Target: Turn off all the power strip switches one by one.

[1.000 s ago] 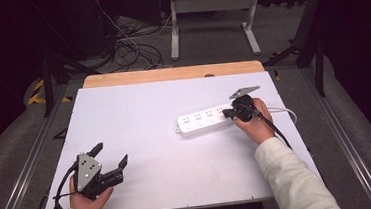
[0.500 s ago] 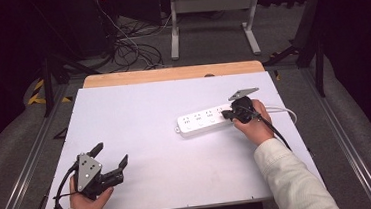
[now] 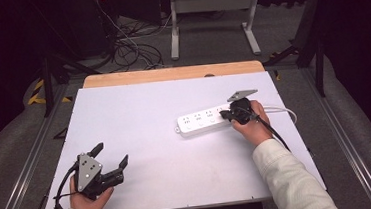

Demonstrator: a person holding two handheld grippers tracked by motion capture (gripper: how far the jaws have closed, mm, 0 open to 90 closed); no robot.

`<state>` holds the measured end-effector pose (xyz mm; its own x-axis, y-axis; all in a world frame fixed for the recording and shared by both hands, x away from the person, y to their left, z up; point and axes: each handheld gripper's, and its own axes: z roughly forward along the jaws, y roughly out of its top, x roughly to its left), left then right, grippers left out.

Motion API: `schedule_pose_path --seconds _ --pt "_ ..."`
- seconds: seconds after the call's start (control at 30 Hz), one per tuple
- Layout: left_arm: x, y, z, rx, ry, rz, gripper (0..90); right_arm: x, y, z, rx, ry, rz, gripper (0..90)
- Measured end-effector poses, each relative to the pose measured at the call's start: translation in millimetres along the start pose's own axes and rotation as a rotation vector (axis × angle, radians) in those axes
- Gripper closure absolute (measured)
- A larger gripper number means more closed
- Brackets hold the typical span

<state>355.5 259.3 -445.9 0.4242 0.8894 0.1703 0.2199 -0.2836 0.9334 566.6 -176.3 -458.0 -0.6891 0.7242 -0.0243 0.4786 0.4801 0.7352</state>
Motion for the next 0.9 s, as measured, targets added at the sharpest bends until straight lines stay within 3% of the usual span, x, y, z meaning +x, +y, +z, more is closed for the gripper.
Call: schedule_pose_path --seconds 0.6,0.7,0.83,0.9 --pt "-1.0 0.3 0.0 0.001 0.000 0.002 17.2 4.6 -1.1 1.8 -0.007 -0.025 0.003 90.0" --pt "-0.5 0.5 0.1 -0.001 -0.002 -0.001 17.2 4.2 5.1 -3.5 0.007 0.002 0.020 90.0" --pt "0.4 0.2 1.2 0.001 -0.002 -0.005 17.3 7.3 12.8 -21.5 -0.111 0.030 0.034 89.3" --pt "-0.1 0.2 0.5 0.003 0.000 -0.001 17.2 10.2 16.2 -28.6 -0.143 0.041 0.026 76.0"
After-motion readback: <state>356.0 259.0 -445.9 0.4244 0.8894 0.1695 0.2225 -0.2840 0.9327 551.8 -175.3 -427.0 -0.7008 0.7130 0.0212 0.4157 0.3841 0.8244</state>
